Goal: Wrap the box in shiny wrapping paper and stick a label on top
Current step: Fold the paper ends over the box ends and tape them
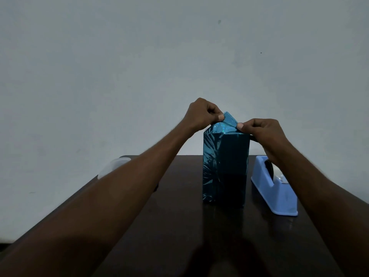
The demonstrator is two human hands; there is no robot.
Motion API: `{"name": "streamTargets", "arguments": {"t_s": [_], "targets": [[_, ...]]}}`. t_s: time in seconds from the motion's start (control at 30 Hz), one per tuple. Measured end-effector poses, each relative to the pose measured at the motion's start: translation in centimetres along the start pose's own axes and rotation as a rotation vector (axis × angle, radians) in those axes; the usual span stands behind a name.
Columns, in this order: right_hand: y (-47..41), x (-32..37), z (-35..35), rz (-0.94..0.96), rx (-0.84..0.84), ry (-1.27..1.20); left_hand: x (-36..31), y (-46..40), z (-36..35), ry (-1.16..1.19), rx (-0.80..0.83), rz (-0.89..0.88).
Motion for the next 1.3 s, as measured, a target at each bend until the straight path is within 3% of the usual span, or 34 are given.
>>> {"name": "streamTargets", "arguments": {"t_s": [0.27,0.67,0.9,1.1,1.3], "targets": [[-0.4,0.4,0.3,0.056,0.018,0.054,0.7,-0.6,-0.4,0.052,-0.024,0.082],[-1.0,-0.4,-0.1,0.017,0.014,0.084,1.1,-1.9,-1.0,-0.004,0.107,0.303],[-1.2,-0.8,-0.1,0.006,-0.013,0.085,1.1,-2.1,-1.7,-0.141,0.076,0.29],[-1.2,-1.1,0.1,0.018,-0.04,0.1,1.3,-1.2,-2.4,-0.145,-0.02,0.236],[-1.2,-0.9,0.1,0.056,-0.014,0.097,1.7,-1.0,-2.5,-0.111,-0.011,0.258]]}}
Point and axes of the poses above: each hand's wrist, its own y-axis away from the middle knuckle, its own z-axis out of the back of the hand, x = y × z, the point moved 4 cm from there along -y, towards the middle knuckle, and after that the axes turned 8 degrees about x, right-handed, at the moved point
